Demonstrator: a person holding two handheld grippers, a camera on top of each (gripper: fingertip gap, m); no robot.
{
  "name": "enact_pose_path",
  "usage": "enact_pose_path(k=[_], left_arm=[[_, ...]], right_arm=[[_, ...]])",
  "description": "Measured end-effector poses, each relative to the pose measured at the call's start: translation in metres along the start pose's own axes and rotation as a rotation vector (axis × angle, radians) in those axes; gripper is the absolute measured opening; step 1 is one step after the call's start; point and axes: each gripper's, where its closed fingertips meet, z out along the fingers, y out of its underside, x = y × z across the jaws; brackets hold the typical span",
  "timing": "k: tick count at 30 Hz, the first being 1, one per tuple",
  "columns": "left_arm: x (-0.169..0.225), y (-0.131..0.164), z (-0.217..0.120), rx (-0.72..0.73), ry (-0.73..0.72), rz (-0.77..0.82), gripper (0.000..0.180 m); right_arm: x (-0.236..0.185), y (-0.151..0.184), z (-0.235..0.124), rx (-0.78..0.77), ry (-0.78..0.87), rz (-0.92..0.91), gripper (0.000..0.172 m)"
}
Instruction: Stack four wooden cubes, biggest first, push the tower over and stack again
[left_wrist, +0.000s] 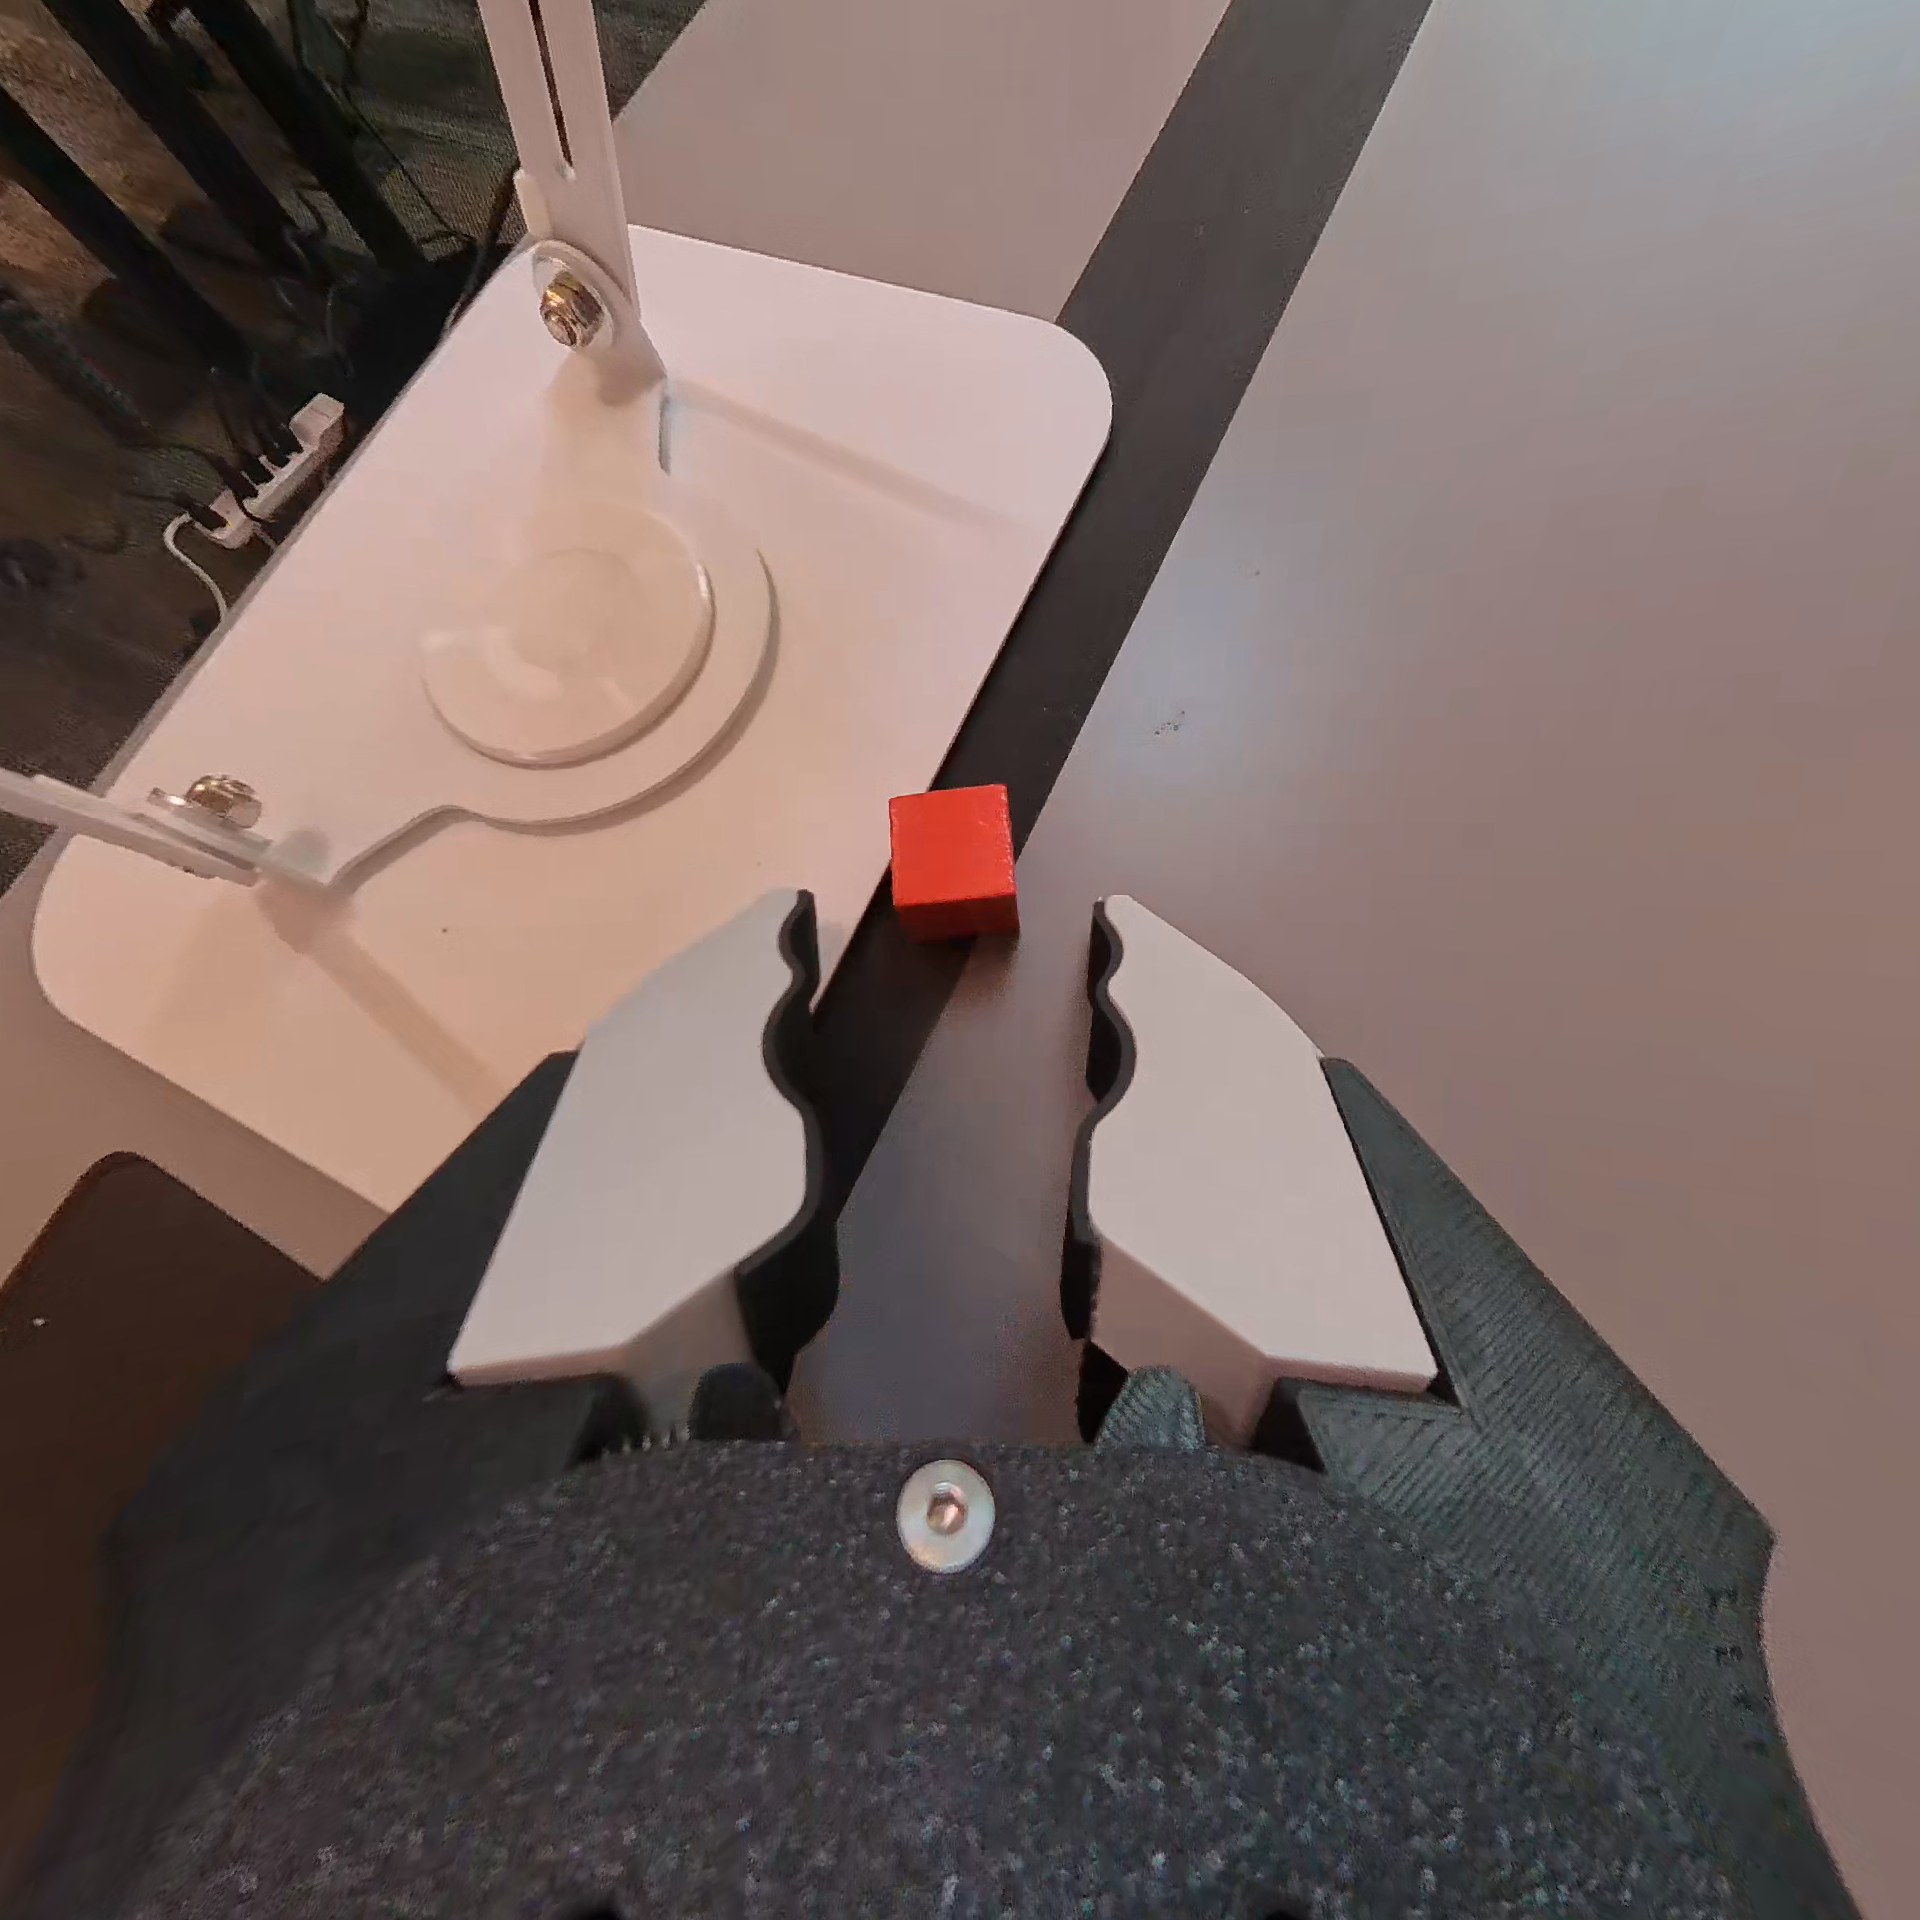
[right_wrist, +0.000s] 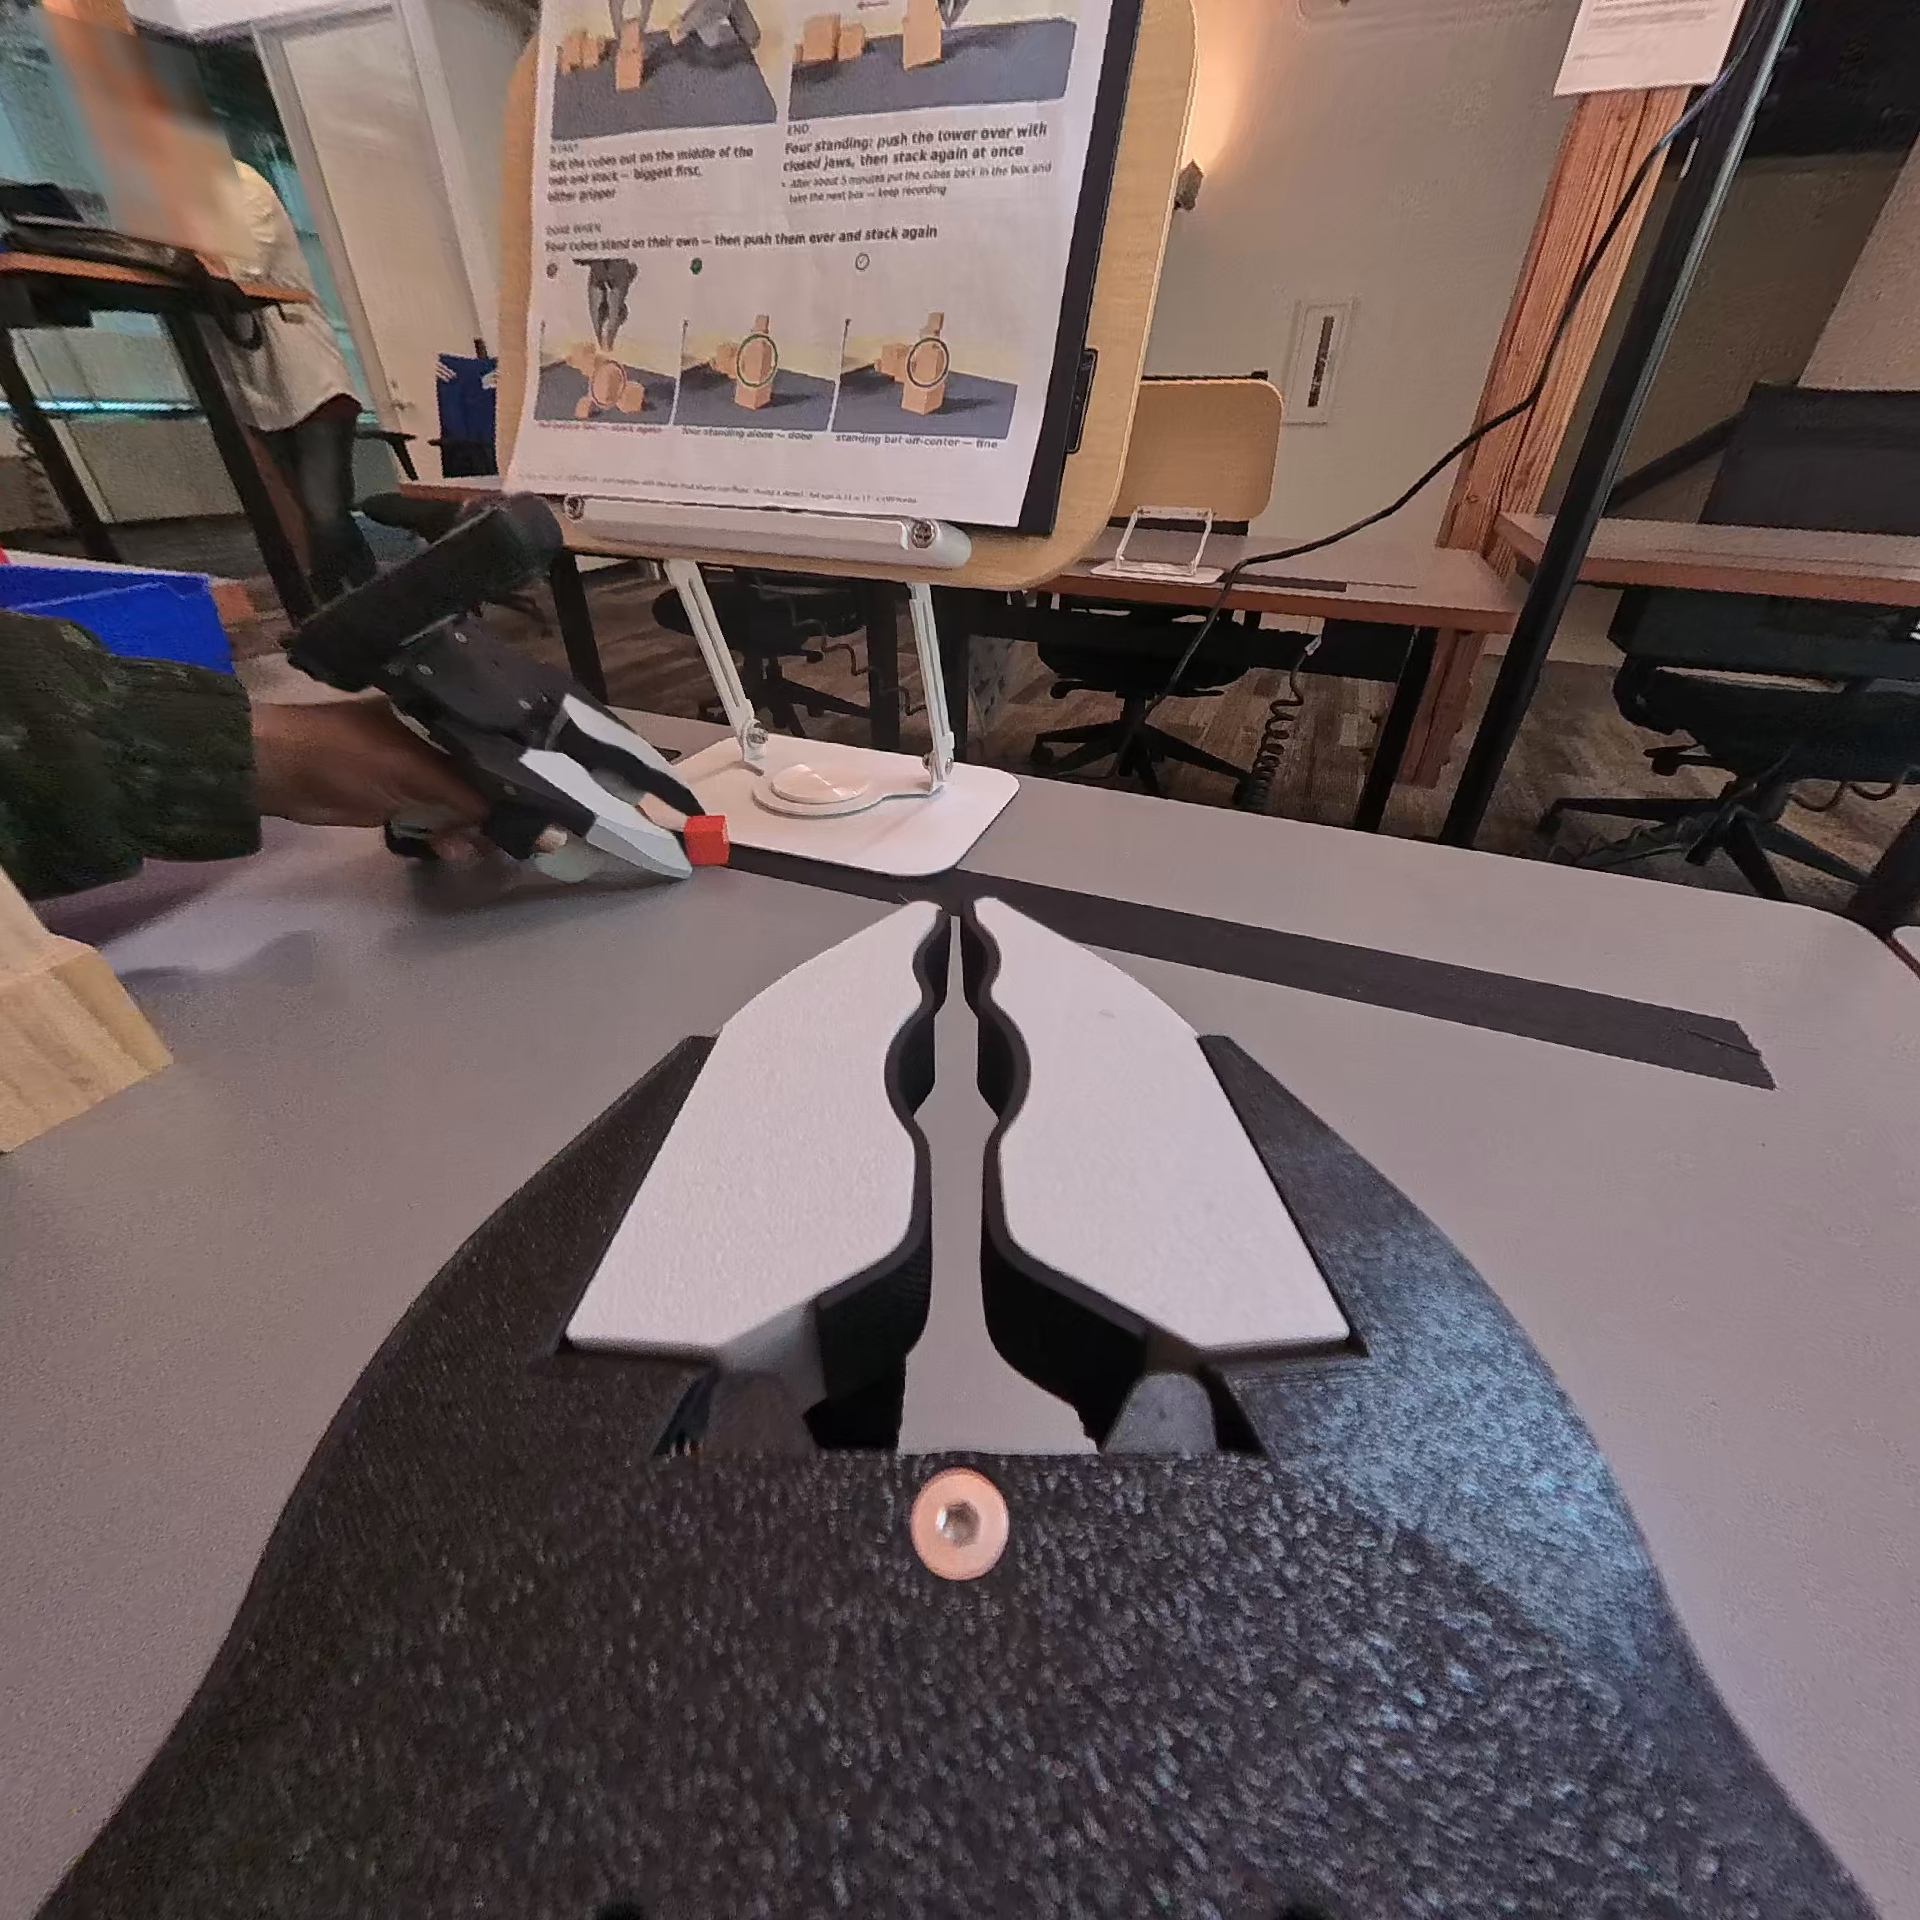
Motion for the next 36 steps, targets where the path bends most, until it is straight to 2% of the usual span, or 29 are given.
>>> enact_pose_path(k=[3,4,9,13,17,21,27,31,36], left_arm=[[-0.001,-0.007,0.004,0.044,-0.014,0.012,0.035],[-0.002,-0.007,0.005,0.042,-0.026,0.021,0.024],[0.010,-0.012,-0.008,0.044,0.027,0.067,0.021],[0.023,-0.039,-0.054,0.147,0.109,0.089,0.022],[0.041,-0.066,-0.116,0.269,0.172,0.123,0.022],[0.067,-0.073,-0.174,0.316,0.242,0.171,0.022],[0.109,-0.045,-0.227,0.247,0.347,0.228,0.022],[0.128,-0.017,-0.240,0.179,0.400,0.189,0.022],[0.142,0.006,-0.245,0.148,0.395,0.172,0.022]], right_arm=[[0.001,0.004,0.002,-0.013,0.000,-0.001,0.002],[0.000,0.005,0.002,-0.017,-0.001,0.000,0.002],[-0.001,0.004,0.002,-0.014,-0.006,-0.001,0.002],[-0.001,-0.001,0.000,0.000,-0.009,0.008,0.002],[-0.002,-0.008,-0.003,0.024,-0.005,0.003,0.002],[-0.003,-0.011,-0.004,0.036,-0.001,-0.004,0.002],[-0.002,-0.009,-0.004,0.029,0.010,-0.019,0.001],[-0.004,-0.007,-0.004,0.022,0.010,-0.025,0.001],[-0.007,-0.005,-0.003,0.015,0.007,-0.037,0.001]])
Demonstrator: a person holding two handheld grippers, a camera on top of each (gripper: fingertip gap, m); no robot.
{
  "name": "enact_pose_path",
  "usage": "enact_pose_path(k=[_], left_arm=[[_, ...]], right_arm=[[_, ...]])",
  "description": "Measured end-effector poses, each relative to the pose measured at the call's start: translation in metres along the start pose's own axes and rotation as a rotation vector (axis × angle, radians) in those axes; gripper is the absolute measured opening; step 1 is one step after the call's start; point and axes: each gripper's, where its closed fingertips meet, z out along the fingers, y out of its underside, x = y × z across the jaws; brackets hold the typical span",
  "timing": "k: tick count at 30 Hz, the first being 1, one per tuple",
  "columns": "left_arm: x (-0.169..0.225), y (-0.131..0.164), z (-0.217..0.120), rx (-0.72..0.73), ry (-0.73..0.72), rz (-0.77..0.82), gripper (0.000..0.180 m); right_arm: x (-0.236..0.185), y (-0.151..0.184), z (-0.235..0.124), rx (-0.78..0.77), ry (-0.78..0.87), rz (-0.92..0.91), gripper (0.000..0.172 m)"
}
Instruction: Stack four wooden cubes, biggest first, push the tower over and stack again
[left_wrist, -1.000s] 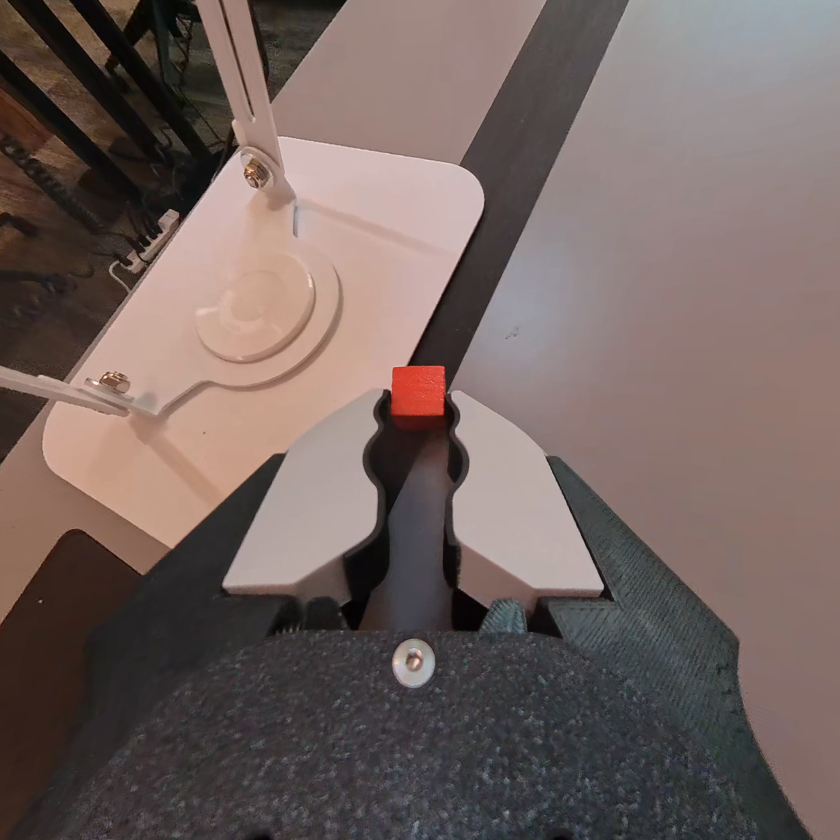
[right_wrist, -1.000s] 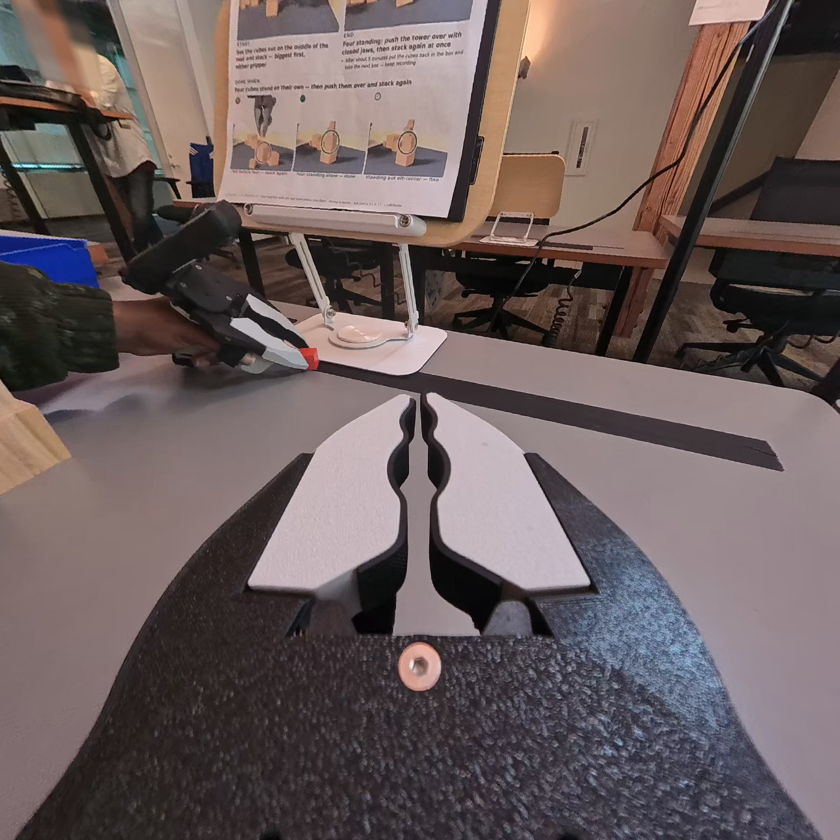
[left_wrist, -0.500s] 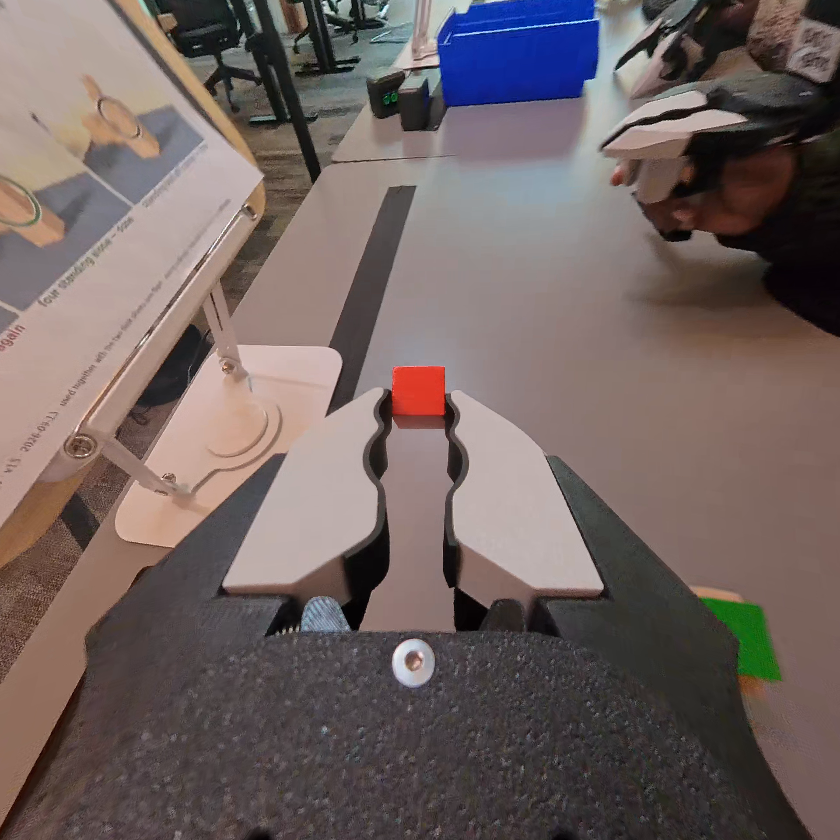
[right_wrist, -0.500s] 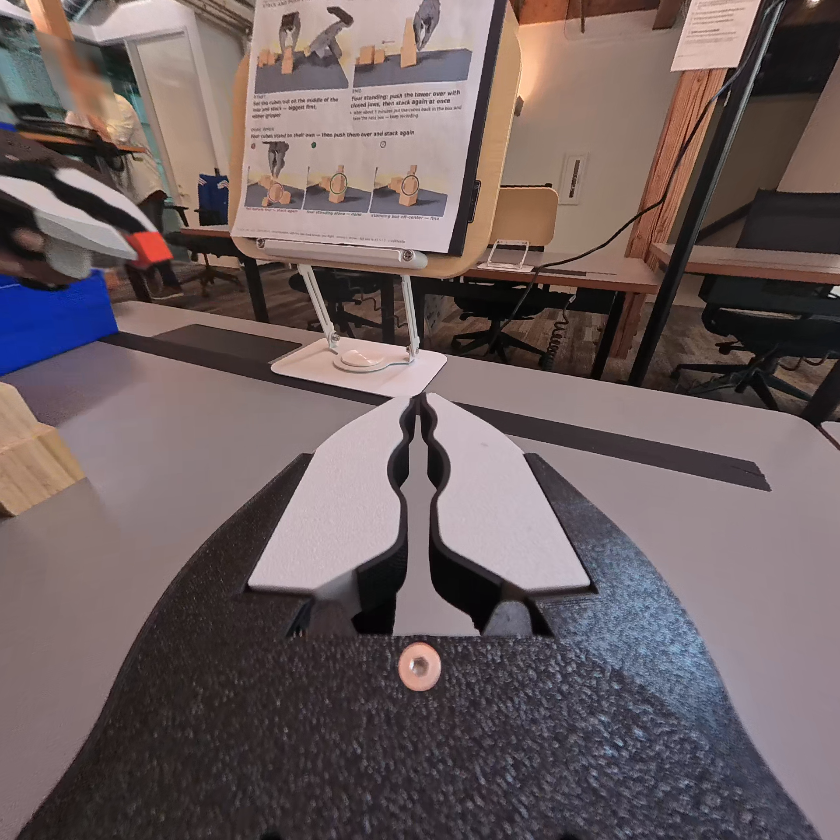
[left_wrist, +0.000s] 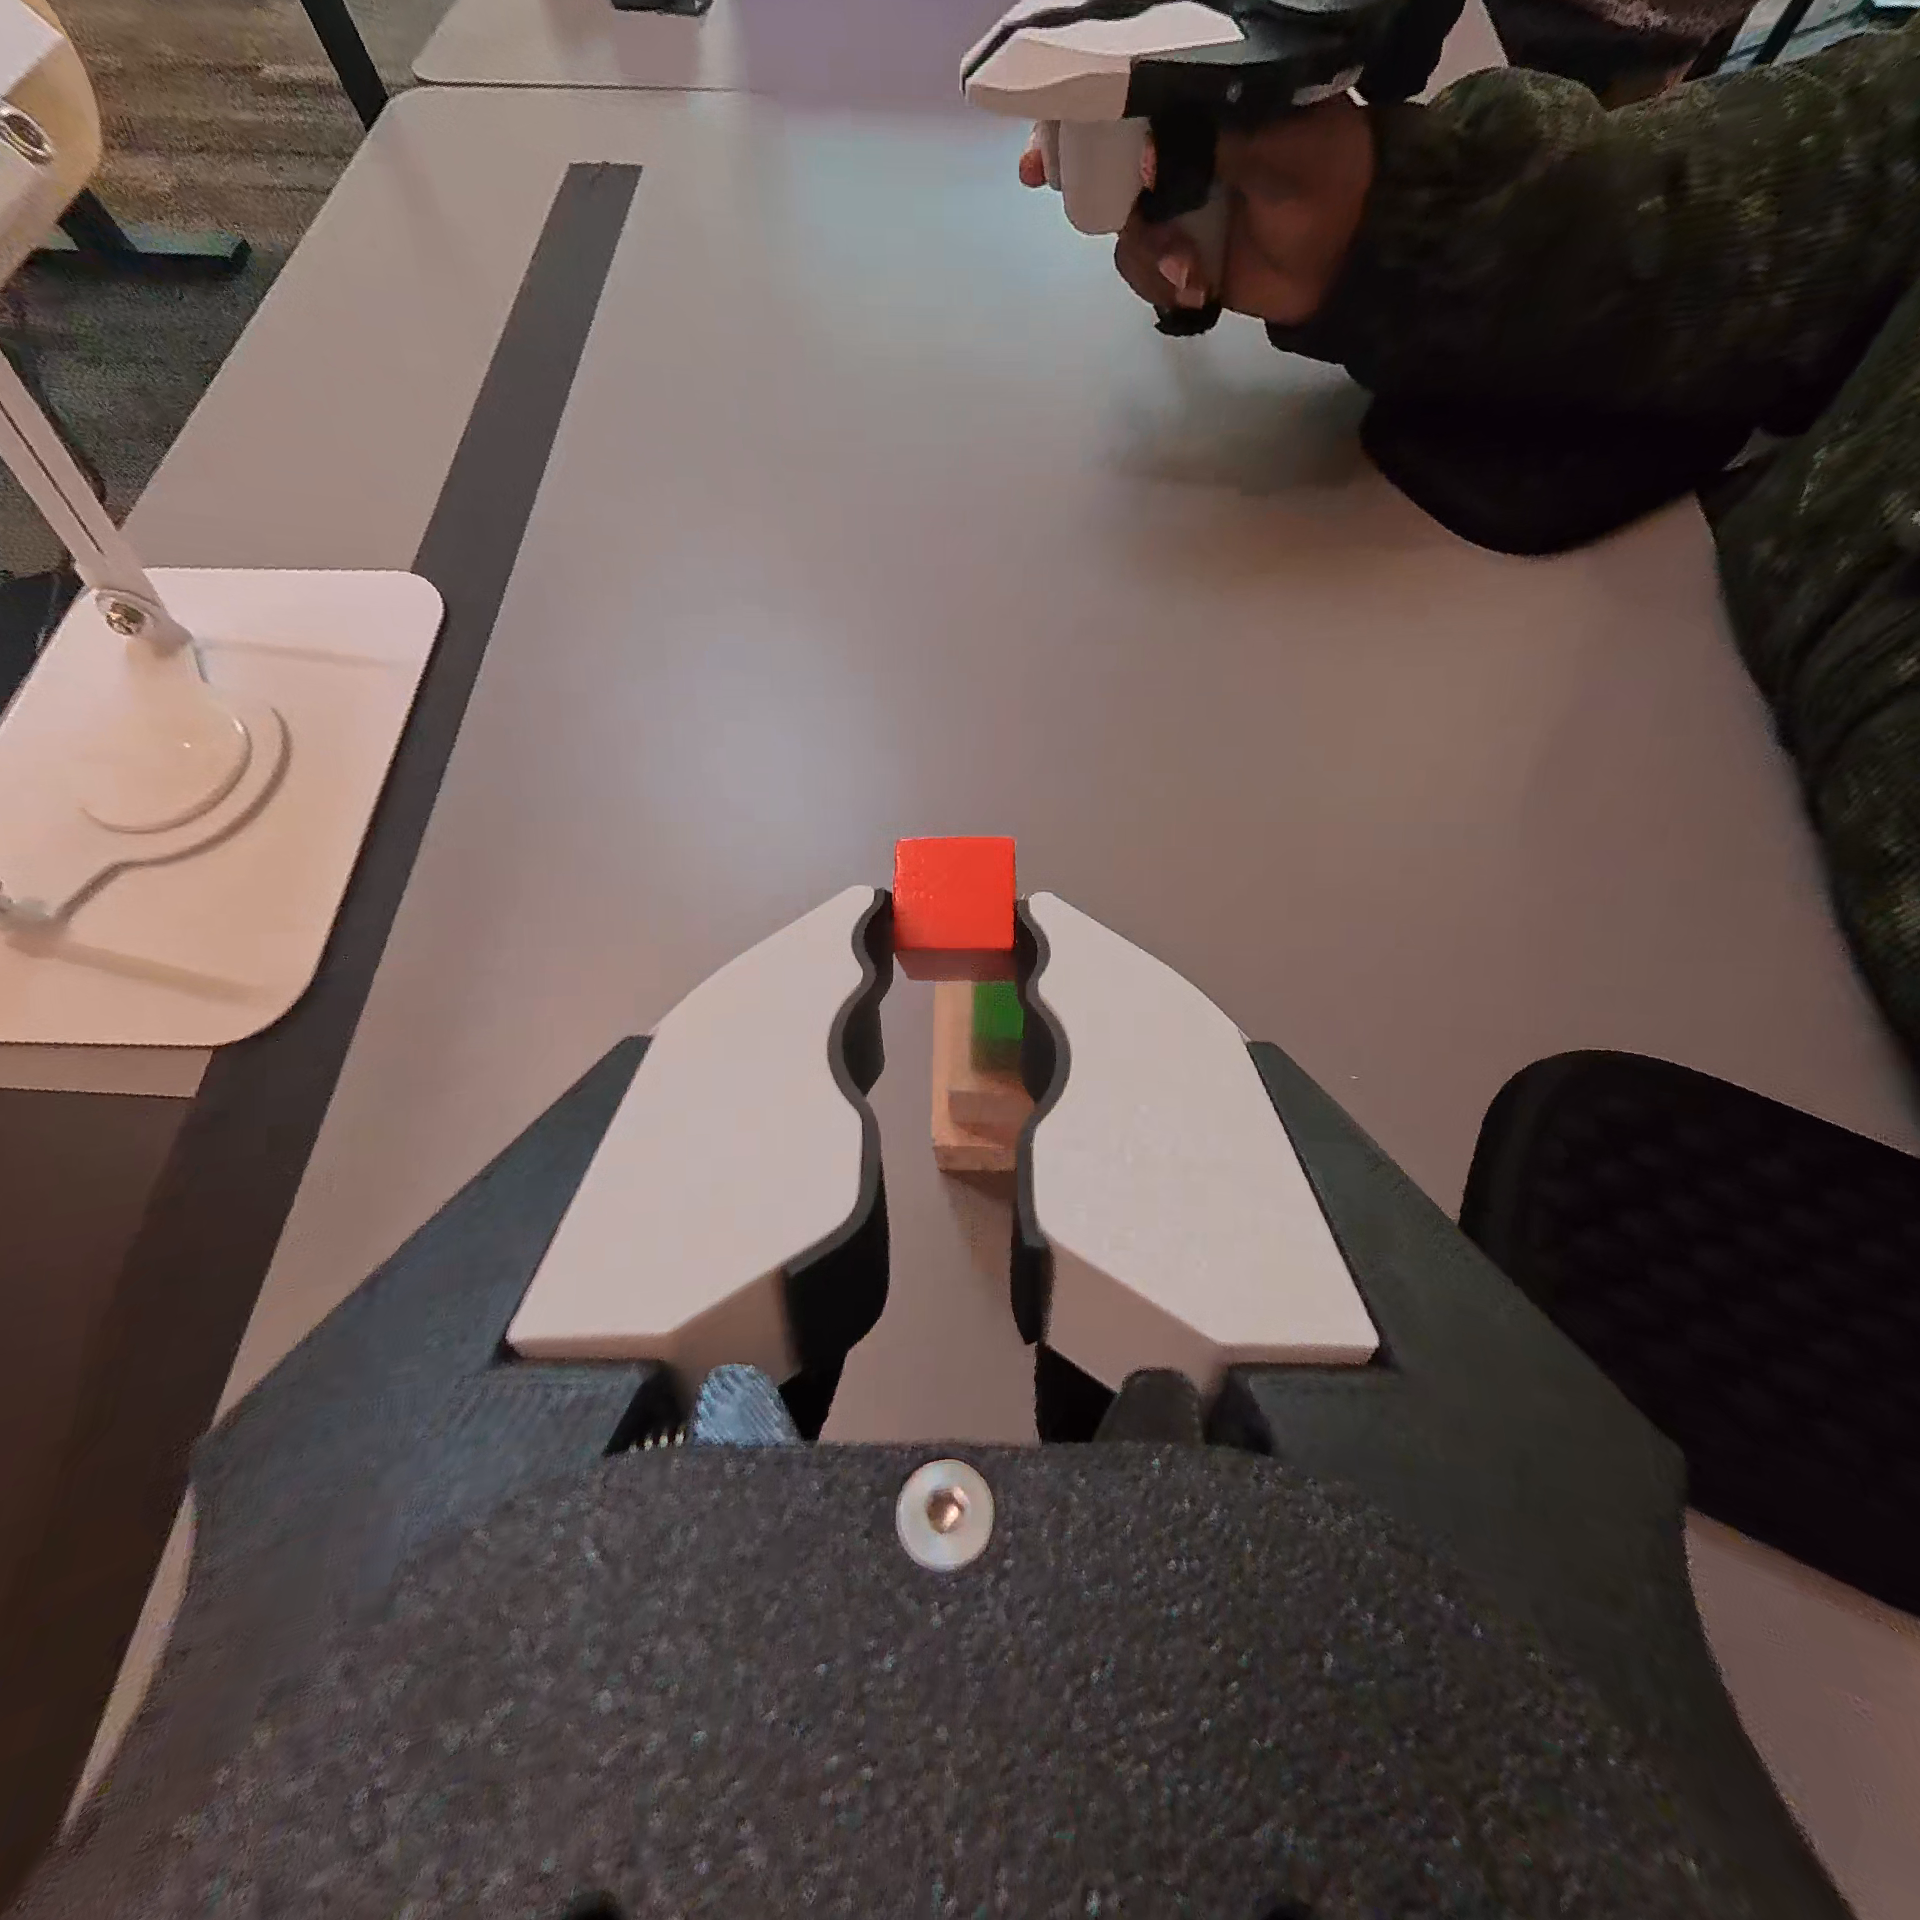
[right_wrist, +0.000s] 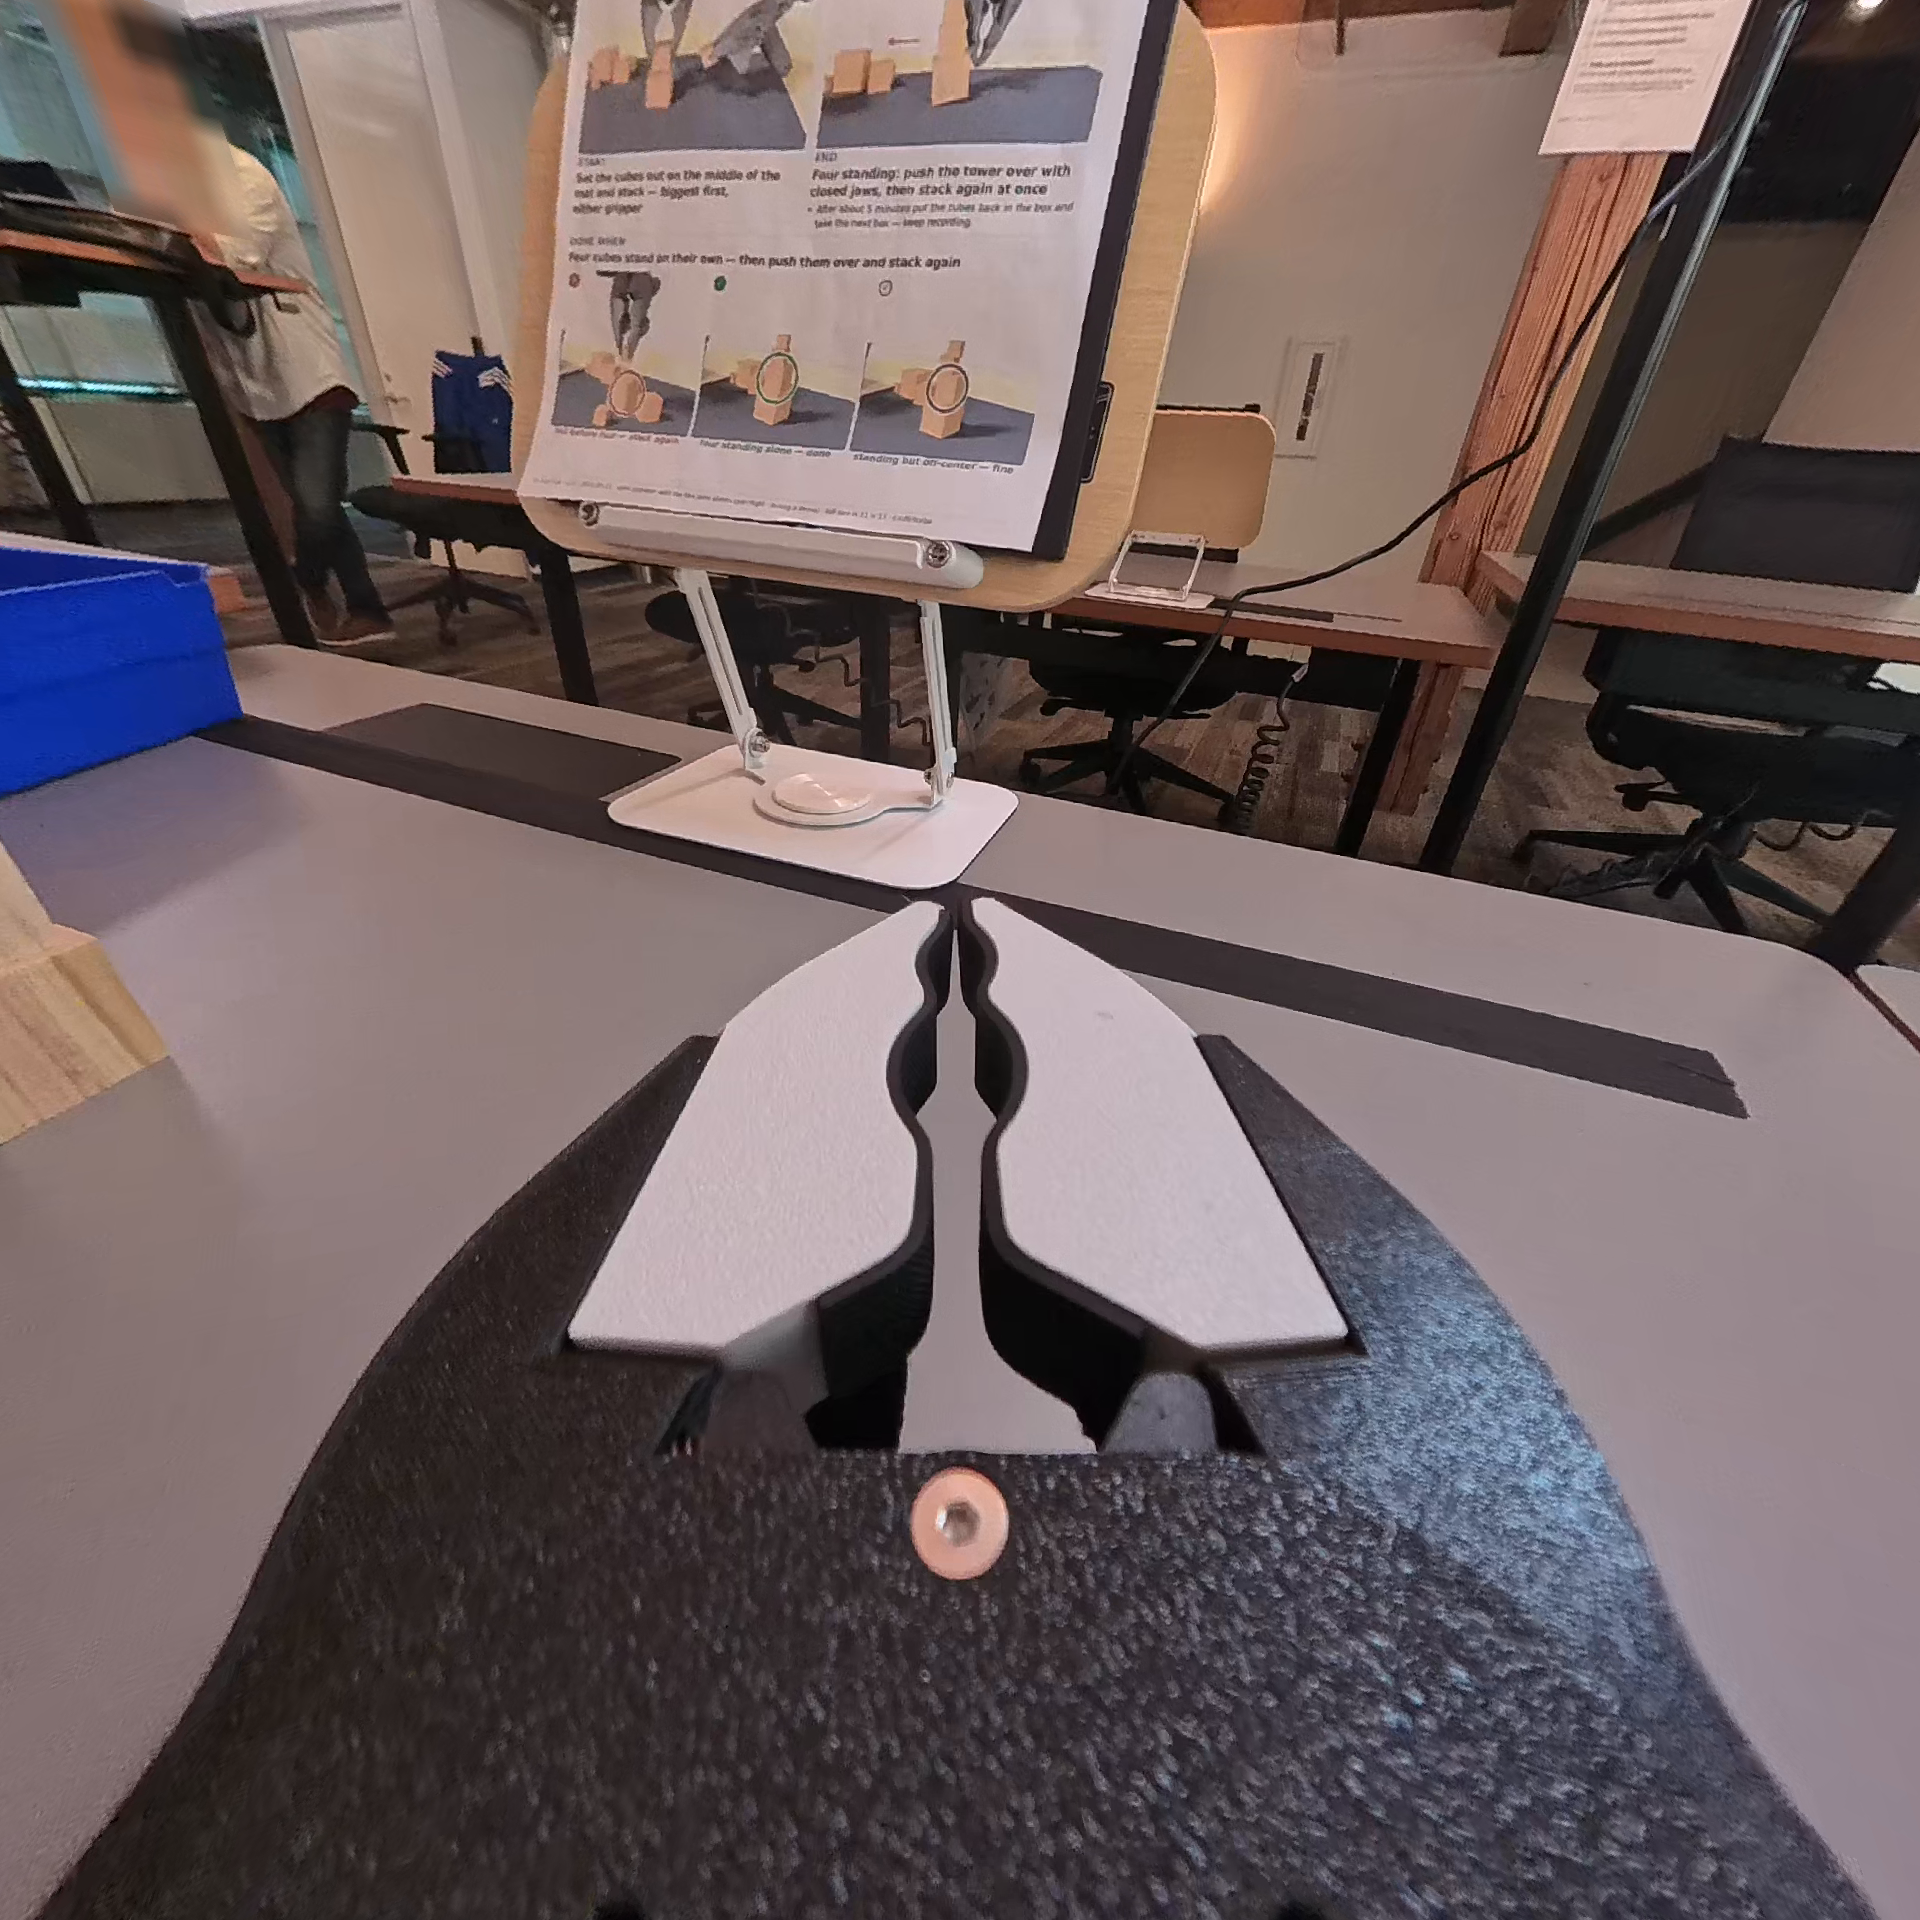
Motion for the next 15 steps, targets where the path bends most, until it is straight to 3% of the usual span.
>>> enact_pose_path(k=[15], left_arm=[[0.012,0.020,0.013,-0.052,0.037,0.000,0.022]], right_arm=[[0.001,0.004,0.001,-0.013,0.006,-0.004,0.001]])
